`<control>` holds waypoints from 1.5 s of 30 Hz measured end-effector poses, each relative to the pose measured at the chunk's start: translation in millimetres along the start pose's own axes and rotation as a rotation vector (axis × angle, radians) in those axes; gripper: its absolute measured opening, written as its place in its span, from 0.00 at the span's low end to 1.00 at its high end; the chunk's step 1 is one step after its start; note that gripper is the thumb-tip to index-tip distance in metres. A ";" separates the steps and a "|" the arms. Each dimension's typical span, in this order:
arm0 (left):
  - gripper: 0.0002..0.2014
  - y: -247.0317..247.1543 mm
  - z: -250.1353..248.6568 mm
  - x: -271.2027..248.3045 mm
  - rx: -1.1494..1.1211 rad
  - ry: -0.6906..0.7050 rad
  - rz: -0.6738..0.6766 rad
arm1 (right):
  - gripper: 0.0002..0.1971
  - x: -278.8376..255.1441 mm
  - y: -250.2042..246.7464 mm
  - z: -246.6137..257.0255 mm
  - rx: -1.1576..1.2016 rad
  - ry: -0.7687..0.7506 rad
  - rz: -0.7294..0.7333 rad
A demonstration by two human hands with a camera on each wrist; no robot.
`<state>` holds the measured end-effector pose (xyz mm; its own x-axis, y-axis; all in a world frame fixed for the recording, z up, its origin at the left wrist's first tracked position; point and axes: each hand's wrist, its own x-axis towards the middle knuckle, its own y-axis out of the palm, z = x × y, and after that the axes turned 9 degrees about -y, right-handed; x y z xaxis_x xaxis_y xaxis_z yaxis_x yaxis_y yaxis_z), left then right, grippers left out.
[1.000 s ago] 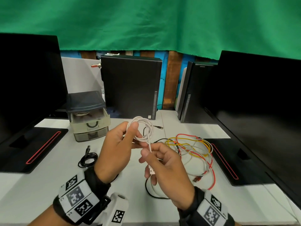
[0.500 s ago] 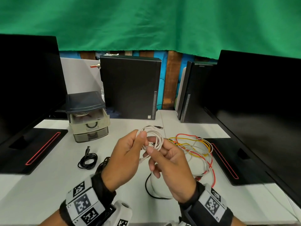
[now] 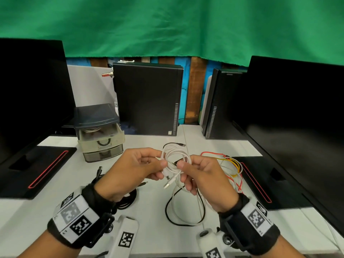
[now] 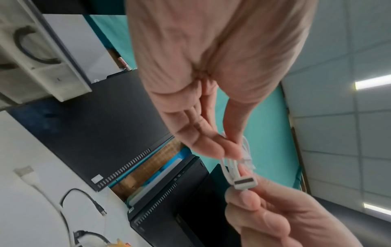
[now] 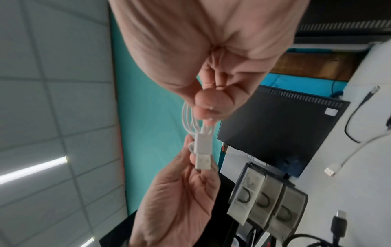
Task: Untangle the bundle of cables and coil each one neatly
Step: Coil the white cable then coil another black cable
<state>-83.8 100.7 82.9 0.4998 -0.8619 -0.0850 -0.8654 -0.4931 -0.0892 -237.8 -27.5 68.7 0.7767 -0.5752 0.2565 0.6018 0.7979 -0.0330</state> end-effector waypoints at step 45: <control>0.22 20.8 -0.2 -7.6 0.005 0.202 -0.149 | 0.13 -8.5 19.6 4.7 0.650 0.066 0.020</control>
<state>-105.6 96.9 81.9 0.6042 -0.7863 0.1292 -0.7824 -0.6161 -0.0907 -233.5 -6.1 70.5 0.8087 -0.5527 0.2012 0.3684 0.7427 0.5592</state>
